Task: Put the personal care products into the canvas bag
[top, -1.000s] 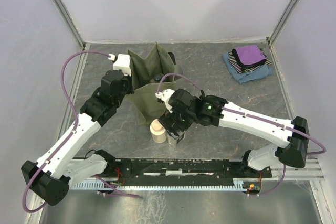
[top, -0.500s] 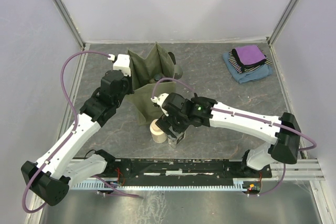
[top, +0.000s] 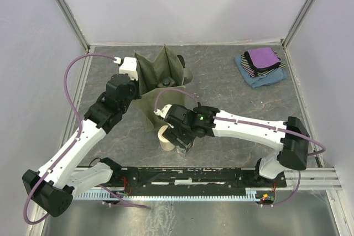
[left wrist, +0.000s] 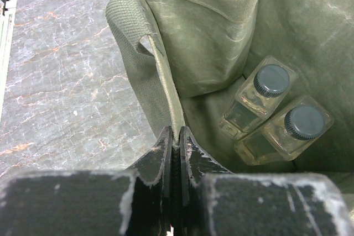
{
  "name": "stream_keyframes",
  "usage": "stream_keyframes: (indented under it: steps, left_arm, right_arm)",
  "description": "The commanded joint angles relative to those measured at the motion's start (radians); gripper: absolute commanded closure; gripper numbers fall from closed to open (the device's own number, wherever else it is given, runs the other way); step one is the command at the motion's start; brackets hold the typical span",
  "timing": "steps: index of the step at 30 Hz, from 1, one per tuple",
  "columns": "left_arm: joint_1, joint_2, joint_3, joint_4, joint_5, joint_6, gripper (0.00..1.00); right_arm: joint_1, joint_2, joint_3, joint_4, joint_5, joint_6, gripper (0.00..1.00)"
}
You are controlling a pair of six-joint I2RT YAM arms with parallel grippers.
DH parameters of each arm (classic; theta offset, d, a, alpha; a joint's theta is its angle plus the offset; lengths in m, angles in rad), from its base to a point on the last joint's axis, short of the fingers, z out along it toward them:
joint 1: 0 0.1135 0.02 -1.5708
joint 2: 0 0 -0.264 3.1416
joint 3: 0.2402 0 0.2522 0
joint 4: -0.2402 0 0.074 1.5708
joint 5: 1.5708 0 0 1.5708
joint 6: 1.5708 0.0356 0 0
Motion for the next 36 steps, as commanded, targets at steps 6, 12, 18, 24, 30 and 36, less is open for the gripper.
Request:
stream_keyframes:
  steps: [6,12,18,24,30,36]
  left_arm:
    - [-0.001,-0.018,0.024,0.023,-0.034,0.023,0.89]
    - [-0.001,-0.034,0.022,0.014,-0.039,0.010,0.89]
    - [0.000,-0.044,0.019,0.010,-0.052,0.008,0.89]
    - [0.001,-0.042,0.017,0.017,-0.052,0.016,0.89]
    - [0.000,-0.043,0.027,0.030,-0.019,0.021,0.89]
    - [0.000,-0.041,0.056,0.020,0.019,0.026,0.88]
  right_arm:
    - [0.010,-0.132,0.122,-0.130,0.214,0.020,0.96]
    - [-0.036,-0.230,0.337,-0.257,0.359,0.016,1.00]
    - [-0.072,-0.220,0.652,-0.293,0.499,-0.097,1.00]
    - [-0.083,-0.143,0.886,-0.172,0.552,-0.312,1.00]
    - [-0.155,0.017,1.040,-0.040,0.388,-0.396,1.00]
    - [-0.173,0.210,1.258,-0.013,0.240,-0.408,1.00]
